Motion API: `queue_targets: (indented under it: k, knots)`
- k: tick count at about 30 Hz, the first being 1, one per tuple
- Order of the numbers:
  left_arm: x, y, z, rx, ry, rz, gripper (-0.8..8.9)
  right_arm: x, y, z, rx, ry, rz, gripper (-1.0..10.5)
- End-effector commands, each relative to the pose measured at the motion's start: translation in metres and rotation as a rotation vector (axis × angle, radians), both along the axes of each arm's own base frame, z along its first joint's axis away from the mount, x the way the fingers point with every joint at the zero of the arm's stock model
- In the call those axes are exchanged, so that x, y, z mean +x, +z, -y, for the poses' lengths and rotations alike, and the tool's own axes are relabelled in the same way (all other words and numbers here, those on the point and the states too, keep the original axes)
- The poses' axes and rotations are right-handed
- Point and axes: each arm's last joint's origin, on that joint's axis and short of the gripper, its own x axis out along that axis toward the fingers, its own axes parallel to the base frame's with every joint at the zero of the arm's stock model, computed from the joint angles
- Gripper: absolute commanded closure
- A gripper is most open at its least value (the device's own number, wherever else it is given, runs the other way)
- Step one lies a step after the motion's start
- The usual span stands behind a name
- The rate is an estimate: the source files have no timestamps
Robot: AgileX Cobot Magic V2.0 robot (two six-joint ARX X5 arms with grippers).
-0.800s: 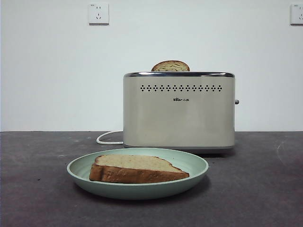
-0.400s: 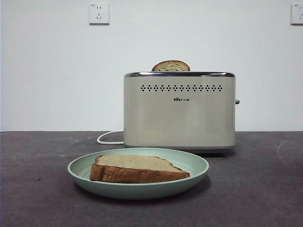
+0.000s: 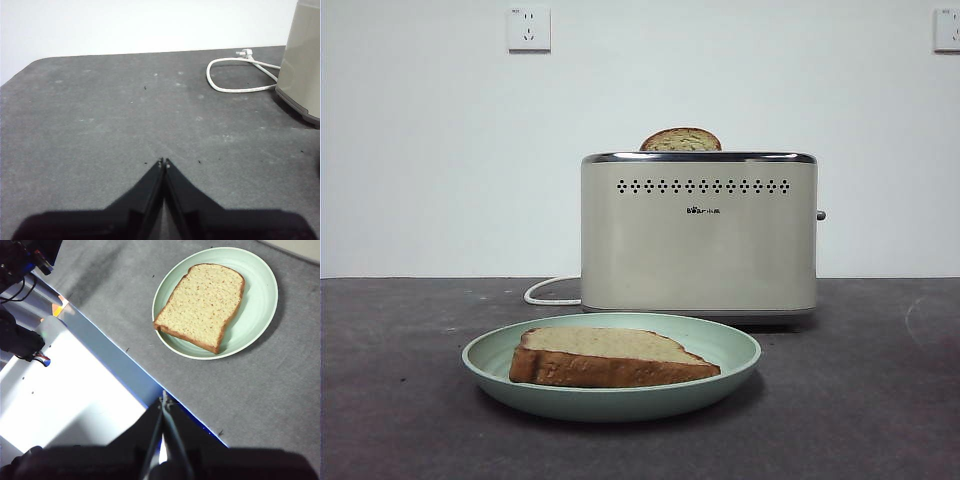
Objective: Take the bread from the toaster,put the bread on the plate,put the plate on the table
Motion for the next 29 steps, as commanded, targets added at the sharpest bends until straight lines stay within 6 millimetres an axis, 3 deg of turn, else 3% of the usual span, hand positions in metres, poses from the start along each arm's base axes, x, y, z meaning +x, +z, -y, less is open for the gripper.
queue_targets:
  k: [1, 8, 11, 16, 21, 25, 29]
  knots:
    - [0.001, -0.004, 0.000, -0.007, 0.005, -0.005, 8.17, 0.000, -0.001, 0.000, -0.005, 0.006, 0.005, 9.4]
    - [0.001, -0.004, 0.000, -0.007, 0.005, -0.005, 8.17, 0.000, 0.000, 0.002, -0.006, -0.007, 0.020, 9.5]
    - [0.001, -0.004, 0.000, -0.007, 0.005, -0.005, 8.17, 0.000, 0.004, 0.015, -0.036, -0.096, 0.122, 9.5]
    - [0.001, -0.004, 0.000, -0.007, 0.004, -0.005, 8.17, -0.001, 0.023, 0.042, 0.055, -0.289, 0.322, 9.5]
    - [0.001, -0.004, 0.000, -0.007, 0.005, -0.005, 8.17, -0.015, 0.035, 0.069, 0.066, -0.516, 0.504, 9.5]
    - [0.001, -0.004, 0.000, -0.007, 0.005, -0.006, 8.17, -0.021, 0.026, 0.080, 0.055, -0.623, 0.640, 9.5]
    - [0.001, -0.004, 0.000, -0.007, 0.005, -0.006, 8.17, -0.019, -0.006, 0.085, 0.073, -0.693, 0.743, 9.5]
